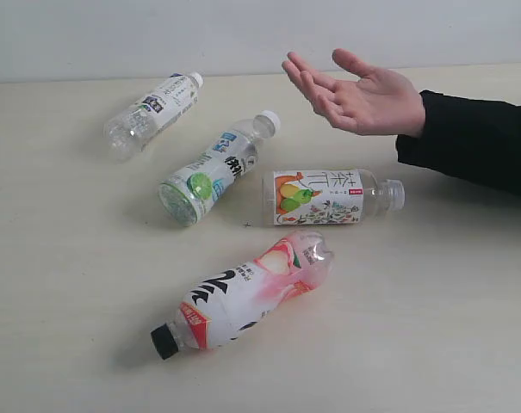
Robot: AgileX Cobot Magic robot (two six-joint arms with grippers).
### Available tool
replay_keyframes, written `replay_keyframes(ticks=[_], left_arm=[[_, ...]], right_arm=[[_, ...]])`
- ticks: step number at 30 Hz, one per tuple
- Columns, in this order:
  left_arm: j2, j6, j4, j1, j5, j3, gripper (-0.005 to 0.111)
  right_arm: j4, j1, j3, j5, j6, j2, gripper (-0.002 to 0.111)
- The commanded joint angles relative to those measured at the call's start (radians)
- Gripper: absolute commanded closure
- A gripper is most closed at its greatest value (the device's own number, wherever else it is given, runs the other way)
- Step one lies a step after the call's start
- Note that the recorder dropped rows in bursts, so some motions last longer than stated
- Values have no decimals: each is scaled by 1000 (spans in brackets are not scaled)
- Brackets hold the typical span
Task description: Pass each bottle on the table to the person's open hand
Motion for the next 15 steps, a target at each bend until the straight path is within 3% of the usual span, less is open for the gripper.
replay_keyframes(ticks=[1, 6, 13, 15], left_arm=[[-5, -3, -5, 1, -10, 3, 107], [-5, -3, -5, 1, -10, 3, 107], [-5, -3, -5, 1, -10, 3, 107], [-5, -3, -5, 1, -10, 3, 107]], right_arm=[[53, -5, 5, -96, 41, -7, 108], [296, -5, 5, -392, 259, -7, 108], [375, -5, 5, -691, 431, -7, 108], [380, -5, -82, -695, 425, 54, 108]])
